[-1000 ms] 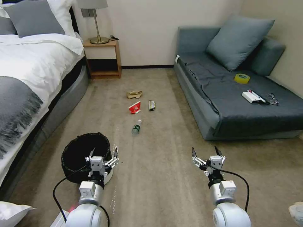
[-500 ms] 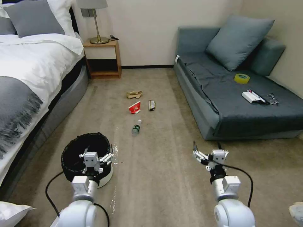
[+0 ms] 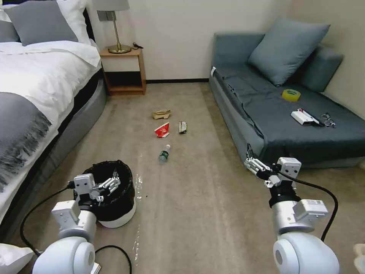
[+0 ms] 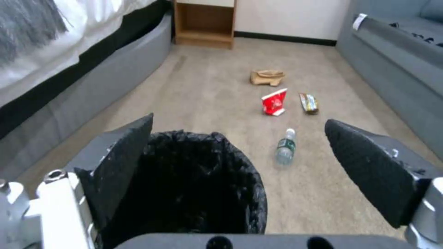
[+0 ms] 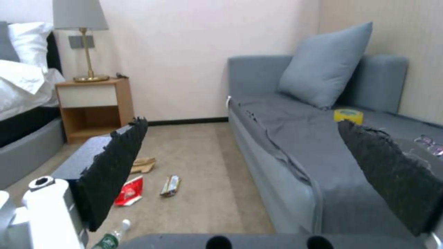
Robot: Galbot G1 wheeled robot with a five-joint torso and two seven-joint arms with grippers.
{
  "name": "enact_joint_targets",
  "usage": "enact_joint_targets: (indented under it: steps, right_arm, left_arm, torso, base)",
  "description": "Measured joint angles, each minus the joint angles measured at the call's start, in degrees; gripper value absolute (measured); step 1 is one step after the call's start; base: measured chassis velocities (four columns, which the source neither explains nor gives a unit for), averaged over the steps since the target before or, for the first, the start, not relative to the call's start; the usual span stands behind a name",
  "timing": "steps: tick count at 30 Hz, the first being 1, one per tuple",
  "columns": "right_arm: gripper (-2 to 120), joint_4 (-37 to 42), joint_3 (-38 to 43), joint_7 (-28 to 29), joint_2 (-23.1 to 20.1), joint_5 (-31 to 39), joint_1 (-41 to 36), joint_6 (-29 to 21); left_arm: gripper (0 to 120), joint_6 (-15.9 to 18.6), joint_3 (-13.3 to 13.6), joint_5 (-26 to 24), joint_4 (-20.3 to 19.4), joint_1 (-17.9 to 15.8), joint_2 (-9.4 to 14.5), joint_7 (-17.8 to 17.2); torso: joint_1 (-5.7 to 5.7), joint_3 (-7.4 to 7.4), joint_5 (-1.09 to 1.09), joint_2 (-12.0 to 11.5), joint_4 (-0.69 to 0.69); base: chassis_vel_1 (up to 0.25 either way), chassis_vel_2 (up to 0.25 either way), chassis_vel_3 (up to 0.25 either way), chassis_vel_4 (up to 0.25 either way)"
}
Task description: Pick up the trash bin, then pick up the garbage on the floor and place it into the trash bin.
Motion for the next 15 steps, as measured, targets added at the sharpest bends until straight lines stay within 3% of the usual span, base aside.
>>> enact_joint_targets:
  steps: [6,9,10,12,13,15]
  right_arm:
    - [100,-0.3,0.2,0.2,-0.4,0.1,-0.2,0.1]
    - [100,-0.3,0.2,0.3,-0.4,0.1,-0.3,0.1]
    - [100,-0.3,0.2,0.3,-0.4,0.1,-0.3,0.1]
    - [100,-0.3,0.2,0.4,-0.4,0.1,-0.3,0.2]
    - [100,-0.3,0.2,0.5,-0.4,0.1,-0.3,0.2]
    - [100,-0.3,0.2,0.5,-0.4,0.2,-0.4,0.2]
  left_arm:
    - [100,0.9,-0.8,-1.2,0.1,-0.4,0.4,-0.6]
    - [100,4.7,-5.7,-7.8,2.8,-3.2,3.6,-5.9]
    - [100,4.7,-5.7,-7.8,2.8,-3.2,3.6,-5.9]
    - [100,6.7,-8.4,-11.4,4.4,-4.8,5.3,-8.8]
    - [100,8.6,-10.8,-14.7,5.8,-6.2,6.9,-11.5]
    - [100,8.9,-11.2,-15.2,5.9,-6.3,7.2,-12.0]
  torso:
    - [0.00,0.00,0.01,0.0,0.00]
    - [0.00,0.00,0.00,0.0,0.00]
    - [0.00,0.00,0.00,0.0,0.00]
    - [0.00,0.00,0.00,0.0,0.00]
    - [0.00,0.00,0.01,0.0,0.00]
    - [0.00,0.00,0.01,0.0,0.00]
  base:
    - [0.000,0.000,0.000,0.000]
    - [0.000,0.000,0.000,0.000]
    - [0.000,0.000,0.000,0.000]
    - [0.000,0.000,0.000,0.000]
    - [0.000,0.000,0.000,0.000]
    - [0.000,0.000,0.000,0.000]
